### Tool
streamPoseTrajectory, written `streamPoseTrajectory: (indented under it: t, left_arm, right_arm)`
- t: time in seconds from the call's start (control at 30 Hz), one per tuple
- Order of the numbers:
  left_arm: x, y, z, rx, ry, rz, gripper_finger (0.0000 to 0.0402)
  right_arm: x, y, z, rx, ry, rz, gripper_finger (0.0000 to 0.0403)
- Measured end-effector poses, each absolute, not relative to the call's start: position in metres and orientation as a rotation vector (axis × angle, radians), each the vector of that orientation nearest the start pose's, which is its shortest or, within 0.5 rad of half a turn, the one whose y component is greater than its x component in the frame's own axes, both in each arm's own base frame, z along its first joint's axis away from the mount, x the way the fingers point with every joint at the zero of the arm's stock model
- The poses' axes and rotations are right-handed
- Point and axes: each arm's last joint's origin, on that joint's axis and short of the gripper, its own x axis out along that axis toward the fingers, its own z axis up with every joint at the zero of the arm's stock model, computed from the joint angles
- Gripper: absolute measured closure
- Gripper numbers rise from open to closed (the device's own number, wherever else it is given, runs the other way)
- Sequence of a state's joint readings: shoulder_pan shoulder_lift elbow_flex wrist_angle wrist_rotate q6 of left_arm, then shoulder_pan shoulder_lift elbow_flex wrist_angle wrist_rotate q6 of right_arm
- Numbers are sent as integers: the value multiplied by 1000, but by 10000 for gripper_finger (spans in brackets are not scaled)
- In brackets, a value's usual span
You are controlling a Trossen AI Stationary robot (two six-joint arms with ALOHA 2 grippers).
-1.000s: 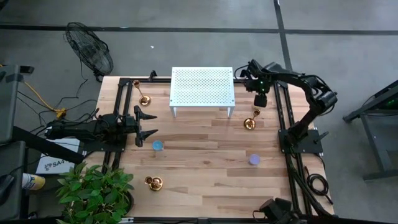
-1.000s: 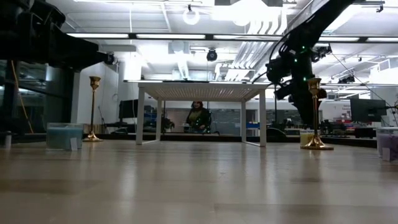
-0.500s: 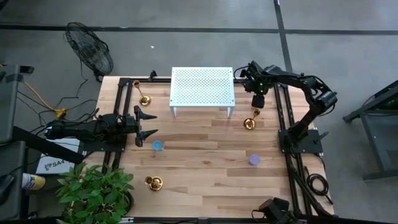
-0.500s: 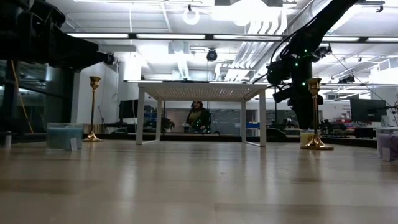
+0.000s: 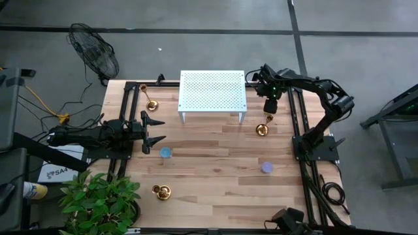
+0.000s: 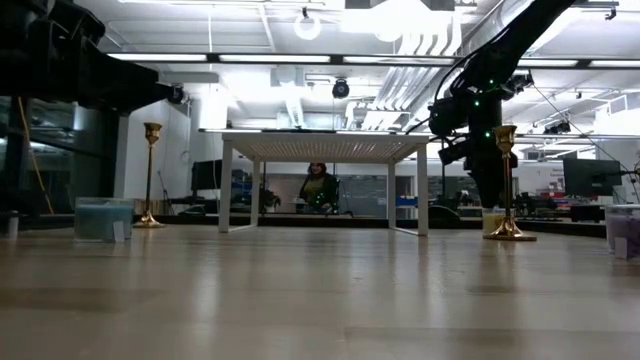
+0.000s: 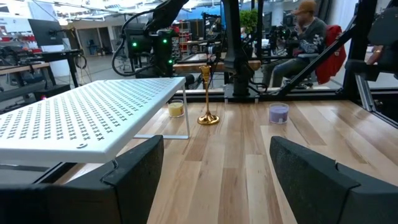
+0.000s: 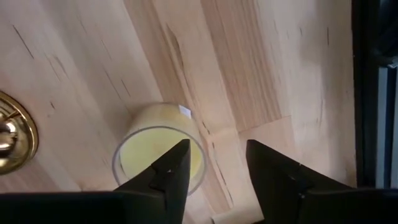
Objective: Pick & Place candle stick holders
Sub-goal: Put the yellow scented candle on the shelf
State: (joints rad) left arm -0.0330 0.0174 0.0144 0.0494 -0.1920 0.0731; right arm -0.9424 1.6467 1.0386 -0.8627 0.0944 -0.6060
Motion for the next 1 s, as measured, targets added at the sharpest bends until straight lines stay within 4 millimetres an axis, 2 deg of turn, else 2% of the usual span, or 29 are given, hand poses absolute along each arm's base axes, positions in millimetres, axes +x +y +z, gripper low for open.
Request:
streamPoseTrajectory:
  t: [0.47, 1.0]
  left_arm:
    - [97, 2, 172, 68, -41, 161, 112]
    - [97, 2, 172, 68, -41, 161, 112]
  right_arm:
    - [166, -231, 180, 182, 1523, -339, 256]
    - [166, -230, 180, 144, 1528, -295, 293]
